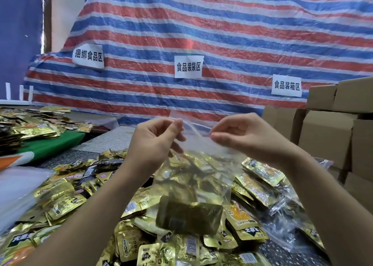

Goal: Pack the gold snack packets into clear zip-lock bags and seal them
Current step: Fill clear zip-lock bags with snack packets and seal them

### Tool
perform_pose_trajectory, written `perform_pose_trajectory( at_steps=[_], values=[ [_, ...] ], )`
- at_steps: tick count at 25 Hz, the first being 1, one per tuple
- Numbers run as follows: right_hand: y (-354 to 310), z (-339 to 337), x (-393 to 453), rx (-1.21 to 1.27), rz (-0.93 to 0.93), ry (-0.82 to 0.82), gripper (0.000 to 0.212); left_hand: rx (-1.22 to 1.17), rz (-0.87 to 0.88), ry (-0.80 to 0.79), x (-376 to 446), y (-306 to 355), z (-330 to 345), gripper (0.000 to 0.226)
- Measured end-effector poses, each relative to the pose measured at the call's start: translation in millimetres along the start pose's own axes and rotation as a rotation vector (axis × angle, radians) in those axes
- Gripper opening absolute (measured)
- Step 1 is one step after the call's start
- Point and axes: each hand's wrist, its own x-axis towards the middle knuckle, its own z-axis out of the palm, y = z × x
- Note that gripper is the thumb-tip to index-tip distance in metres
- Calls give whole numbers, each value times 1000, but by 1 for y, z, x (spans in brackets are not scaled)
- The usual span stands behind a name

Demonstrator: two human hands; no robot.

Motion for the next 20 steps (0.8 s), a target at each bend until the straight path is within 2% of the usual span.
perform_pose_trajectory(
  at_steps=[2, 5, 8, 11, 14, 17, 20],
  values=[
    [-4, -6, 1, 156, -11, 107, 26, -18, 64, 7, 5, 10, 1, 27],
    [-5, -15, 2, 563, 31, 187, 26, -42, 102, 57, 13, 14, 0, 27],
    [13, -6, -1, 634, 152, 323, 31, -26, 13, 112, 10, -3, -5, 26],
    [49, 21, -15, 457, 457, 392, 28, -56, -120, 179, 0, -30, -14, 27],
    [91, 59, -41, 113, 712, 208, 23, -108, -234, 225, -13, -53, -23, 30],
    [121, 89, -70, -241, 812, -7, 25, -129, -310, 228, -21, -67, -27, 31],
    [136, 89, -81, -557, 858, -61, 25, -123, -323, 192, -23, -72, -24, 34]
  ],
)
